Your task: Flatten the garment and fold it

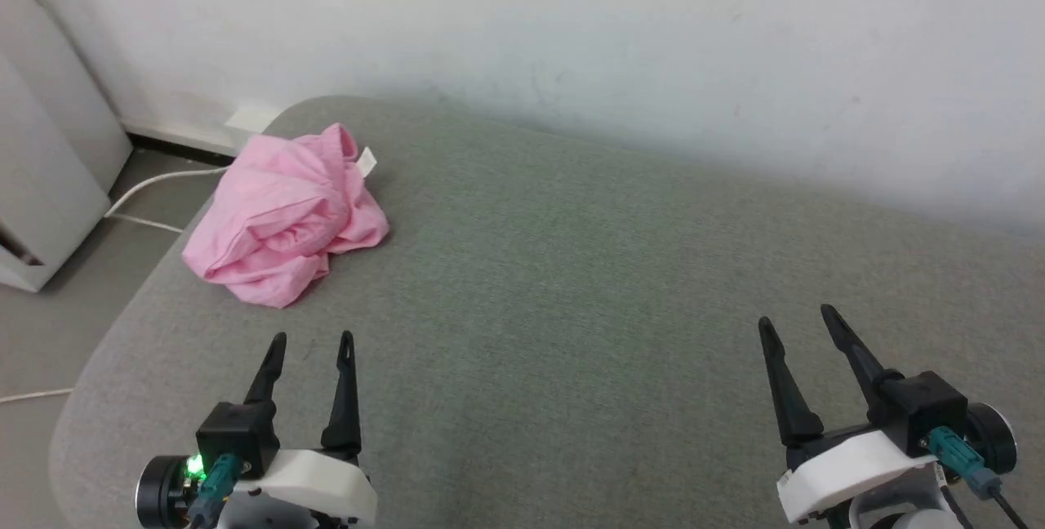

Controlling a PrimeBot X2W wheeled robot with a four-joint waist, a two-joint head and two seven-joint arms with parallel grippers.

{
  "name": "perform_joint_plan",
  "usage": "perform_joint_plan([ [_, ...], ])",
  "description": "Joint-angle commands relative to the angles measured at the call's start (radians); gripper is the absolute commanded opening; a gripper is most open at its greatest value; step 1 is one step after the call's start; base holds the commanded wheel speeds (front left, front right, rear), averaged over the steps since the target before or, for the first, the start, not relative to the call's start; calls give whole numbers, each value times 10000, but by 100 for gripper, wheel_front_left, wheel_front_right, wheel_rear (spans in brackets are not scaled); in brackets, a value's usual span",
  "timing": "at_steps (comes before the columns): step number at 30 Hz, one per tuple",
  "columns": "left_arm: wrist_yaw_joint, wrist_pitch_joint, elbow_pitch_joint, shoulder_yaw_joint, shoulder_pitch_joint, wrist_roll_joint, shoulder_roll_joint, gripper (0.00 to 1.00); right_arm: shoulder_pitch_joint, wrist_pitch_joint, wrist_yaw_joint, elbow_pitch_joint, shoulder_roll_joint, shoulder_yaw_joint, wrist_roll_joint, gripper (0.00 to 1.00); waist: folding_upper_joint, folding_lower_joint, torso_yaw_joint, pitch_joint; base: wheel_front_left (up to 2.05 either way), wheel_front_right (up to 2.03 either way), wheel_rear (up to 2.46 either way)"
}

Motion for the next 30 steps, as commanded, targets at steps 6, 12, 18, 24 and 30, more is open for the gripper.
perform_joint_plan([
  [6,-141,-222,65,33,59,-102,-9,100,72,-198,-8,94,25,68,124,100,-1,0,633,21,0,0,0],
  [12,-176,-328,82,18,75,-150,-10,100,44,-303,-8,130,27,71,181,100,-1,0,948,58,0,0,0],
  [18,-177,-452,124,-32,72,-211,-11,100,30,-428,-9,276,29,58,239,100,-1,0,1276,77,0,0,0],
  [24,-202,-578,172,-48,92,-273,-12,100,-5,-553,-9,391,31,8,280,100,-1,0,1545,73,0,0,0],
  [30,-276,-704,292,-96,102,-395,-12,100,-6,-679,-10,423,34,-19,285,100,-1,0,1787,89,0,0,0],
])
